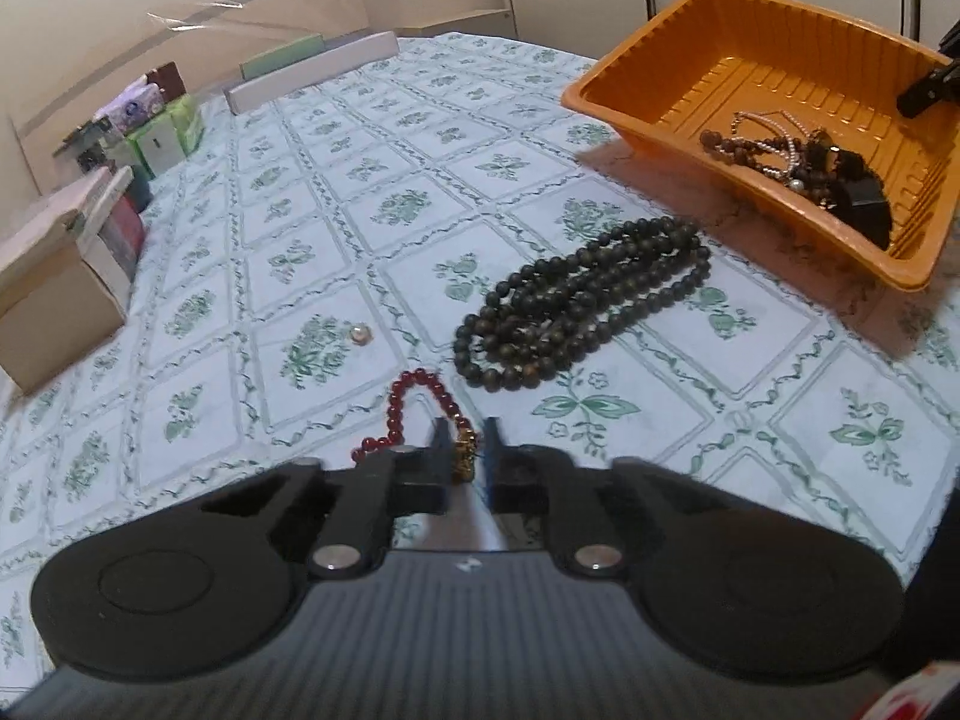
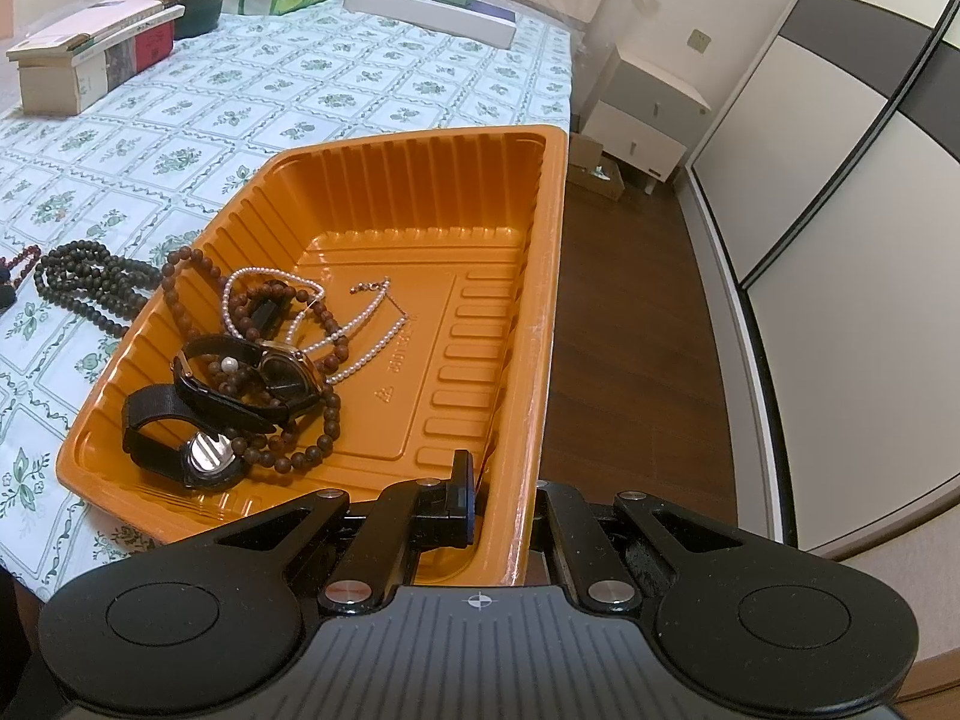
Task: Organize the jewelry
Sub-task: 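Grasp the red bead bracelet with the left tool, then carry the red bracelet into the tray and open the left tool, then move the open left tool back to the small pearl bead on the bed, then pinch the small pearl bead with the left tool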
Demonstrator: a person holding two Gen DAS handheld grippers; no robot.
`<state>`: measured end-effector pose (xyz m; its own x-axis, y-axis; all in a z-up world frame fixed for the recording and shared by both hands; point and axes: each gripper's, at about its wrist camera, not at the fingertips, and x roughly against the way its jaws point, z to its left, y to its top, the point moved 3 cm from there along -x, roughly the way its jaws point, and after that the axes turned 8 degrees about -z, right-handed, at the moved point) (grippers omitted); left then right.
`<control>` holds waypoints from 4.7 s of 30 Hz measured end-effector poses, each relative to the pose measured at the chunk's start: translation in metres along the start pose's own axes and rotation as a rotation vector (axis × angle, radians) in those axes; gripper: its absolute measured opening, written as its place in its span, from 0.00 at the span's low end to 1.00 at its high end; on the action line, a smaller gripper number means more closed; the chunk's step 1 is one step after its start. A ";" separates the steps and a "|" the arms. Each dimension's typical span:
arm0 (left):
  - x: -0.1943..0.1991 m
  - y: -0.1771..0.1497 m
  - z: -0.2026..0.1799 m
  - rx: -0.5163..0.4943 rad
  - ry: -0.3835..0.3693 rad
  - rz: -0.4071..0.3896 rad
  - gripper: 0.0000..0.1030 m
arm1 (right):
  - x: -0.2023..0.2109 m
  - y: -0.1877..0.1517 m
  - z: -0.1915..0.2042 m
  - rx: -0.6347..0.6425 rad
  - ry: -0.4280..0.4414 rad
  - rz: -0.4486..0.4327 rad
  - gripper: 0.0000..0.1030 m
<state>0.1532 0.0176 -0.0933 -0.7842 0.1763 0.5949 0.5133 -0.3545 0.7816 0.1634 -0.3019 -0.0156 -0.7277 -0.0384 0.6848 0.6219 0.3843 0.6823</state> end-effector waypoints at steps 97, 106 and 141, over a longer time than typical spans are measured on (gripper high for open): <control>0.001 0.126 -0.002 0.117 -0.070 -0.198 0.24 | 0.002 0.000 -0.003 -0.020 0.011 -0.002 0.03; 0.026 0.047 0.074 0.189 0.136 -0.145 0.30 | 0.003 -0.001 -0.003 -0.019 0.011 -0.002 0.03; -0.054 0.028 0.047 0.175 0.111 -0.065 0.08 | -0.002 -0.002 -0.004 -0.014 0.004 0.017 0.03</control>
<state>0.2259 0.0414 -0.0946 -0.8461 0.0882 0.5257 0.5057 -0.1790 0.8439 0.1649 -0.3066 -0.0172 -0.7160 -0.0355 0.6972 0.6380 0.3719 0.6742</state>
